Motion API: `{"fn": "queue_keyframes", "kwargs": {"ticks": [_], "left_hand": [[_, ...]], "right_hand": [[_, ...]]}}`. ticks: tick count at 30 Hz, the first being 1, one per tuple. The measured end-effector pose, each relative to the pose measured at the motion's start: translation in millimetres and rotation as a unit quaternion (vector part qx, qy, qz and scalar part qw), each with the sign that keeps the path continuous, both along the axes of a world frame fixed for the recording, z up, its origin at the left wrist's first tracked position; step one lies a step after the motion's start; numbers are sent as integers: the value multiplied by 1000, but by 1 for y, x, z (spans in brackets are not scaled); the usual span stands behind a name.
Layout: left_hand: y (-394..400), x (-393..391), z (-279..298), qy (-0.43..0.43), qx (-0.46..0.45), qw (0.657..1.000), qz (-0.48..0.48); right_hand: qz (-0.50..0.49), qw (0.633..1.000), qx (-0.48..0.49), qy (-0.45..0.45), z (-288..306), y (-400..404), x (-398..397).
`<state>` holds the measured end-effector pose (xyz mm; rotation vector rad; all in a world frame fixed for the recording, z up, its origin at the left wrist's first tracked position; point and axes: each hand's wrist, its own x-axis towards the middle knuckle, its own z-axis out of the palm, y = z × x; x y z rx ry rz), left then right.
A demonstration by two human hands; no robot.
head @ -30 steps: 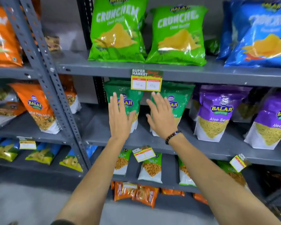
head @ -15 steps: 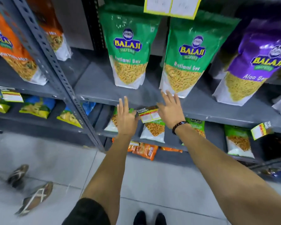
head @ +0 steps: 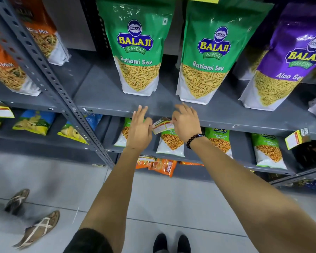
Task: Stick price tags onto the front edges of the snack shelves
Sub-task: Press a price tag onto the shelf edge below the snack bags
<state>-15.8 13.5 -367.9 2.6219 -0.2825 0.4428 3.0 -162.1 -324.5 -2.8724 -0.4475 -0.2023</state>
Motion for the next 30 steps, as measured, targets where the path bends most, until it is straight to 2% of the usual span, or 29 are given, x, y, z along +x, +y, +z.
{"fn": "queue_keyframes", "kwargs": {"ticks": [8,12,19,23,27,30], "left_hand": [[18,14,1,23,59,997,-49],[16,20,5,9,67,997,-25],[9,26,17,-30,78,996,12],[7,27,21,-21,77,996,28],[2,27,22,3,44,998,47],[-5,29,25,15,37,996,73]], "right_hand": [[-36,998,51,17,-23,1,-10],[-71,997,41,5,-21,5,-3],[-103,991,85,5,-13,6,2],[-116,989,87,0,-13,9,1],[-140,980,140,-1,-10,10,2],[-141,982,127,-1,-8,13,6]]}}
